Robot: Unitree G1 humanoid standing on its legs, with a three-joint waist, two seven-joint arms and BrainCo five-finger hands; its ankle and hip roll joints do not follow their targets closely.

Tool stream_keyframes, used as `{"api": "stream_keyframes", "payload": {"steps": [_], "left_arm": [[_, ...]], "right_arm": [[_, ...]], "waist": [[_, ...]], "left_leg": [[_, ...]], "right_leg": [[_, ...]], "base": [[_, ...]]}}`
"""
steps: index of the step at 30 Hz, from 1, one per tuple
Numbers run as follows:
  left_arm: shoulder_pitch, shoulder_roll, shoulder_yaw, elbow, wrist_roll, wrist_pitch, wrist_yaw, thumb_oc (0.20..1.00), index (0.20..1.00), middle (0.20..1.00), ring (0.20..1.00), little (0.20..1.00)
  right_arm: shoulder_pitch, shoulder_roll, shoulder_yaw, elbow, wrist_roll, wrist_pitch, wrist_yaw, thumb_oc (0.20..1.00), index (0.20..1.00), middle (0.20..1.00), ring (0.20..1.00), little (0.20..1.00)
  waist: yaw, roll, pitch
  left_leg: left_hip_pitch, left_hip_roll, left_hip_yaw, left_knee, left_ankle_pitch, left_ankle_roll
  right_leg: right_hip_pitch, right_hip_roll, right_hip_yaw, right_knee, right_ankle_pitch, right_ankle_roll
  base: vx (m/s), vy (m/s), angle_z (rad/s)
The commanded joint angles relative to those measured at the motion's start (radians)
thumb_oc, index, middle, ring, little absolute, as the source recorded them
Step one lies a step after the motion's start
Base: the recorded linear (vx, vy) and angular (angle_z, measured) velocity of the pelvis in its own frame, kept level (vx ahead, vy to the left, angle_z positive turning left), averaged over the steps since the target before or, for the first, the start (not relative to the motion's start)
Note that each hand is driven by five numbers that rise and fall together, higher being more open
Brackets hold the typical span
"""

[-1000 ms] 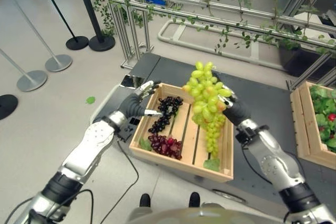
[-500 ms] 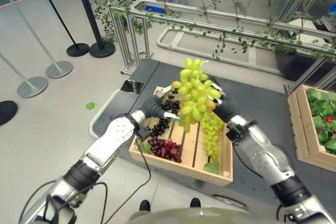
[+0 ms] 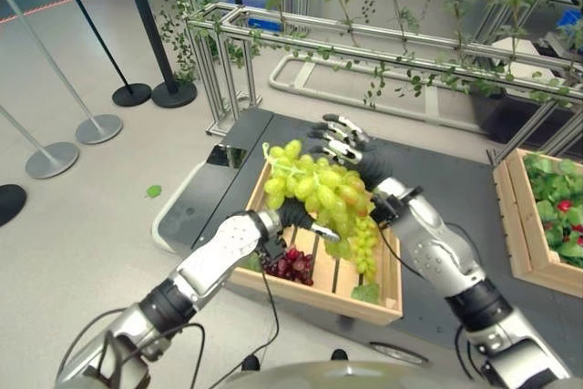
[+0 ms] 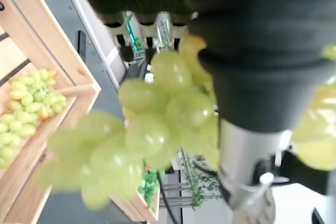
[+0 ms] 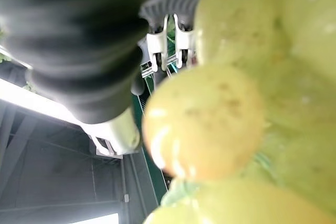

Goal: Pick up the fruits from the basket on one side to the basket on the other side

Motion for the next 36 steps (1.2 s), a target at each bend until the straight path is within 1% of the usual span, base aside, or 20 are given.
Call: {"api": "stream_keyframes", "payload": {"steps": [1,10,11,12,17,32,36], "left_arm": [[-0.134,-0.041,-0.003,0.043,-0.039,-0.046,0.000,1.000,1.000,1.000,1.000,1.000],[-0.118,-0.069,0.009,0.049,-0.055,-0.047,0.022,1.000,1.000,1.000,1.000,1.000],[-0.117,-0.073,0.010,0.049,-0.059,-0.048,0.024,0.658,0.658,0.658,0.658,0.658],[-0.116,-0.076,0.013,0.050,-0.068,-0.048,0.030,0.209,0.209,0.209,0.209,0.209],[-0.100,-0.082,0.019,0.048,-0.093,-0.050,0.034,0.200,0.200,0.200,0.200,0.200],[-0.063,-0.082,0.046,0.049,-0.089,-0.055,0.045,0.200,0.200,0.200,0.200,0.200],[-0.039,-0.072,0.066,0.035,-0.089,-0.058,0.048,0.200,0.200,0.200,0.200,0.200]], "right_arm": [[-0.094,0.052,-0.002,-0.087,-0.003,-0.076,0.013,0.200,0.200,0.200,0.200,0.200],[-0.063,0.070,0.010,-0.088,0.005,-0.073,0.014,0.200,0.200,0.200,0.200,0.200],[-0.059,0.071,0.007,-0.089,0.002,-0.075,0.014,0.200,0.200,0.200,0.200,0.200],[-0.056,0.075,0.005,-0.087,0.007,-0.076,0.012,0.200,0.200,0.200,0.200,0.200],[-0.053,0.081,0.007,-0.080,0.003,-0.076,0.009,0.200,0.200,0.200,0.200,0.200],[-0.029,0.088,0.003,-0.068,0.005,-0.082,0.007,0.200,0.200,0.200,0.200,0.200],[-0.009,0.083,-0.014,-0.067,0.000,-0.083,0.005,0.200,0.200,0.200,0.200,0.200]], "waist": [[-0.009,-0.041,-0.025],[-0.009,-0.043,-0.027],[-0.010,-0.044,-0.028],[-0.009,-0.044,-0.027],[-0.004,-0.046,-0.030],[0.003,-0.046,-0.035],[0.004,-0.046,-0.034]], "left_leg": [[0.004,-0.065,-0.002,0.030,-0.094,0.066],[0.004,-0.065,-0.005,0.028,-0.093,0.068],[0.004,-0.066,-0.007,0.027,-0.093,0.068],[0.005,-0.066,-0.009,0.026,-0.093,0.068],[0.005,-0.068,-0.016,0.025,-0.092,0.069],[0.003,-0.070,-0.027,0.022,-0.087,0.065],[0.002,-0.068,-0.028,0.022,-0.086,0.063]], "right_leg": [[0.008,-0.055,-0.023,0.085,-0.092,0.101],[0.008,-0.055,-0.025,0.086,-0.091,0.100],[0.010,-0.055,-0.027,0.087,-0.092,0.099],[0.011,-0.056,-0.029,0.088,-0.093,0.099],[0.019,-0.058,-0.035,0.083,-0.092,0.099],[0.023,-0.060,-0.048,0.073,-0.087,0.096],[0.024,-0.060,-0.054,0.077,-0.091,0.094]], "base": [[0.00,0.000,0.00],[0.00,0.000,0.00],[0.00,0.000,0.00],[0.00,0.000,0.00],[0.00,0.000,0.00],[0.00,0.000,0.00],[0.00,0.000,0.00]]}}
